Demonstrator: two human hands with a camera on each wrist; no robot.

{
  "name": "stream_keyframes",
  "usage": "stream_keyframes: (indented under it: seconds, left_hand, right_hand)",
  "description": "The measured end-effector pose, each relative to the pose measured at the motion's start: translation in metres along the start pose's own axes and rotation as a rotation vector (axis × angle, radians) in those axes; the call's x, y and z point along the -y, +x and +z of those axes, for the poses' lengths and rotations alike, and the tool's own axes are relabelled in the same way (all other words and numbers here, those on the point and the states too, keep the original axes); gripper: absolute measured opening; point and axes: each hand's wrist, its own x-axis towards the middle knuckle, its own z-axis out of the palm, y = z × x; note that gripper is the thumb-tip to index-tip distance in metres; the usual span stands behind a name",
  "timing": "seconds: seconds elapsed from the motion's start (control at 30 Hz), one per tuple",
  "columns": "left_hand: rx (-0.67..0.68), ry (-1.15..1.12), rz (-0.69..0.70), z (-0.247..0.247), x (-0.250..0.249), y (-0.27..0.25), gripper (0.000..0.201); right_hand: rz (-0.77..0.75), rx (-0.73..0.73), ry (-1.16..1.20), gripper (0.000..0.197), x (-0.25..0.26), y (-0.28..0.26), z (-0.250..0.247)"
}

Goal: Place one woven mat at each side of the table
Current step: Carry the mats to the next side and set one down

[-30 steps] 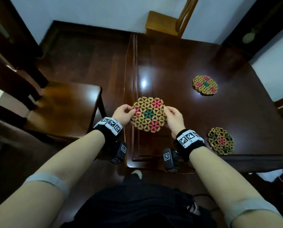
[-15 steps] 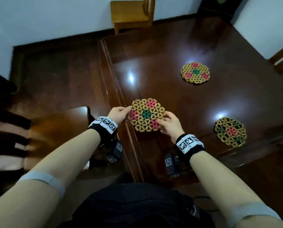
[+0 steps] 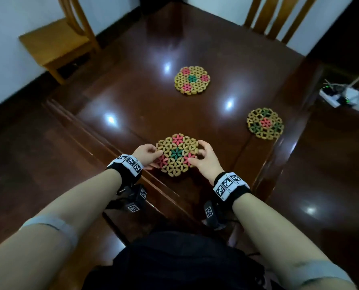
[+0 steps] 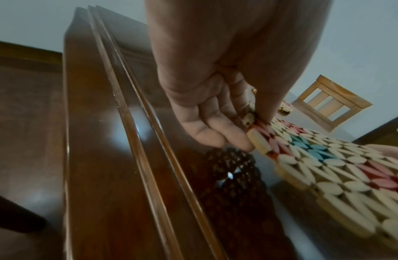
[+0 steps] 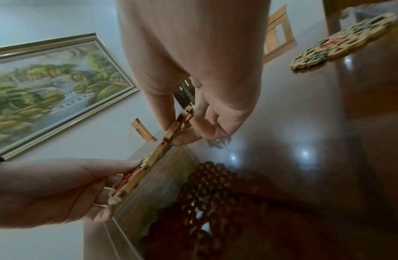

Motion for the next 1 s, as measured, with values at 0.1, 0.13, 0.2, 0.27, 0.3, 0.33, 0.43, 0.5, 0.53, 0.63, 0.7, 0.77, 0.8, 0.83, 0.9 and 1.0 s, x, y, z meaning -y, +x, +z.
stream_keyframes:
  seconds: [0.1, 0.13, 0.2, 0.27, 0.3, 0.33, 0.43, 0.5, 0.53, 0.63, 0.7, 0.77, 0.8, 0.83, 0.9, 1.0]
  left_hand:
    - [0.010, -0.009, 0.009, -0.002, -0.001, 0.004, 0.020]
    - [-0.006, 0.001, 0.019, -0.003, -0.001, 0.005, 0.021]
    - [-0.045, 0.029, 0.038, -0.006, 0.000, 0.006, 0.024]
    - [-0.071, 0.063, 0.056, -0.008, 0.002, 0.007, 0.026]
    - [-0.075, 0.085, 0.064, -0.011, 0.002, 0.008, 0.024]
    - [-0.076, 0.111, 0.068, -0.015, 0.002, 0.007, 0.020]
    - [-0.071, 0.166, 0.067, -0.027, 0.002, 0.011, 0.014]
    - [-0.064, 0.158, 0.052, -0.041, 0.003, 0.022, 0.011]
    - [-0.066, 0.151, 0.044, -0.049, 0.003, 0.029, 0.017]
    - [-0.024, 0.147, 0.028, -0.073, 0.004, 0.058, 0.036]
    - [0.031, 0.185, 0.033, -0.089, 0.003, 0.082, 0.047]
    - [0.069, 0.264, 0.055, -0.107, 0.002, 0.103, 0.055]
    - [0.075, 0.309, 0.073, -0.115, 0.002, 0.113, 0.058]
    - [0.076, 0.355, 0.097, -0.123, 0.002, 0.121, 0.059]
    - [0.098, 0.445, 0.134, -0.137, 0.003, 0.131, 0.058]
    - [0.212, 0.563, 0.166, -0.150, 0.012, 0.140, 0.056]
  right_hand:
    - [-0.001, -0.047, 0.017, 0.073, 0.003, -0.007, 0.003]
    - [-0.007, -0.055, 0.022, 0.072, 0.004, -0.008, 0.003]
    - [-0.017, -0.054, 0.026, 0.069, 0.003, -0.008, 0.005]
    - [-0.027, -0.059, 0.041, 0.068, 0.003, -0.008, 0.007]
    - [-0.019, -0.064, 0.051, 0.067, 0.002, -0.008, 0.010]
    - [-0.006, -0.069, 0.066, 0.067, 0.001, -0.009, 0.014]
    - [0.038, -0.057, 0.091, 0.067, -0.001, -0.007, 0.026]
    - [0.047, -0.053, 0.100, 0.067, 0.004, 0.003, 0.035]
    - [0.052, -0.052, 0.107, 0.067, 0.007, 0.009, 0.040]
    - [0.084, -0.054, 0.097, 0.069, 0.015, 0.028, 0.058]
    - [0.096, -0.080, 0.048, 0.071, 0.018, 0.044, 0.072]
    - [0.113, -0.138, 0.005, 0.071, 0.022, 0.063, 0.086]
    - [0.119, -0.170, -0.002, 0.068, 0.025, 0.072, 0.093]
    - [0.124, -0.201, -0.002, 0.064, 0.029, 0.080, 0.100]
    - [0.136, -0.260, -0.001, 0.056, 0.036, 0.091, 0.114]
    - [0.176, -0.336, -0.059, 0.049, 0.045, 0.096, 0.132]
